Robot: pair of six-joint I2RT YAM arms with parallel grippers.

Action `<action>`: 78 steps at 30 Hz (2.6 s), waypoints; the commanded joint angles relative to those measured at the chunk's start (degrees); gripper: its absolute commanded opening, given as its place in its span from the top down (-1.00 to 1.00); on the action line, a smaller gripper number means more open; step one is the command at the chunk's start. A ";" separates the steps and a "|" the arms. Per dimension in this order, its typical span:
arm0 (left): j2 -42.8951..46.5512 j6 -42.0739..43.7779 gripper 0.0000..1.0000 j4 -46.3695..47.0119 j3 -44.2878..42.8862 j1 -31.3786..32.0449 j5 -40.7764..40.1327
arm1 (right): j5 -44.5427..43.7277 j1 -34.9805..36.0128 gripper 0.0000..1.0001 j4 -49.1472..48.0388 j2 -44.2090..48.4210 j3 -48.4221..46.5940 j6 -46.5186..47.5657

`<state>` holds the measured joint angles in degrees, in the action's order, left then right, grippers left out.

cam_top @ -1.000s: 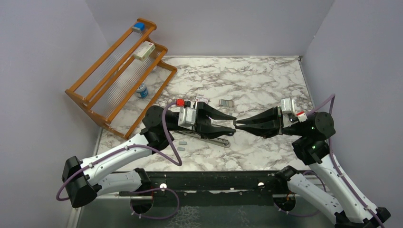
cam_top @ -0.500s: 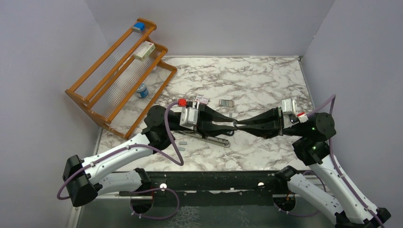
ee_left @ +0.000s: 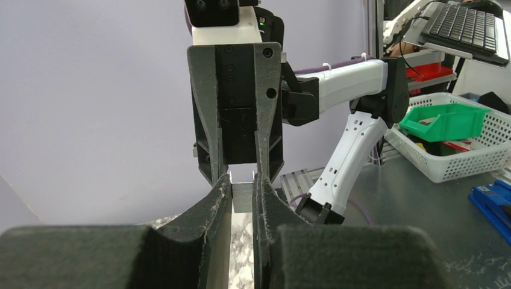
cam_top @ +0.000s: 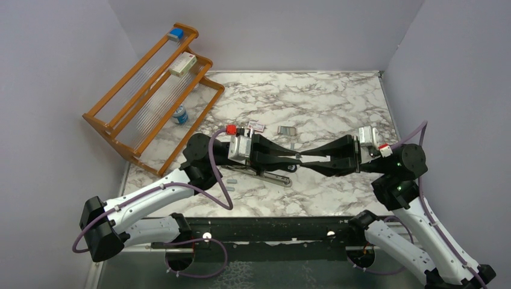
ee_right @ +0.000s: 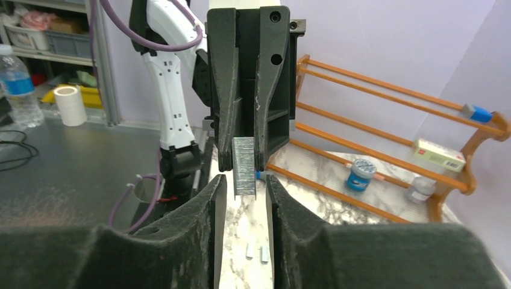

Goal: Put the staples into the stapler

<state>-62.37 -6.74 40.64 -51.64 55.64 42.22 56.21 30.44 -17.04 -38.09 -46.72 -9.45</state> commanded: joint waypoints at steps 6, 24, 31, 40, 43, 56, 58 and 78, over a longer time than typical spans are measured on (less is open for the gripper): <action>5.27 6.40 1.00 -3.48 0.84 0.39 -0.17 | -4.12 0.33 0.04 7.10 4.29 -3.51 3.87; 12.62 30.02 1.00 -67.89 -3.74 0.35 -20.65 | -44.51 0.32 0.00 17.76 10.85 -3.02 -1.79; 3.97 37.74 1.00 -74.98 -0.13 0.45 -23.47 | -46.48 0.33 0.00 19.40 10.56 -3.19 -1.59; -10.13 43.61 1.00 -76.43 0.44 0.44 -28.35 | -46.97 0.33 0.00 21.14 9.71 -2.65 -2.86; -14.46 45.00 1.00 -78.15 0.28 0.48 -30.55 | -47.35 0.28 0.00 21.45 9.16 -2.68 -2.88; -23.96 47.26 0.89 -79.33 0.63 0.77 -31.21 | -47.19 0.33 0.00 21.79 7.60 -2.99 -3.39; -25.67 47.30 0.87 -79.32 0.66 0.87 -31.67 | -47.00 0.32 0.00 21.93 7.41 -3.20 -3.38; -25.49 45.30 -0.25 -78.68 -6.41 1.49 -31.63 | -57.91 0.32 -0.01 26.47 6.27 -1.09 -7.64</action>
<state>-91.29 39.05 -38.59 -53.63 56.86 9.58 5.89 30.48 7.07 -30.52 -49.25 -13.67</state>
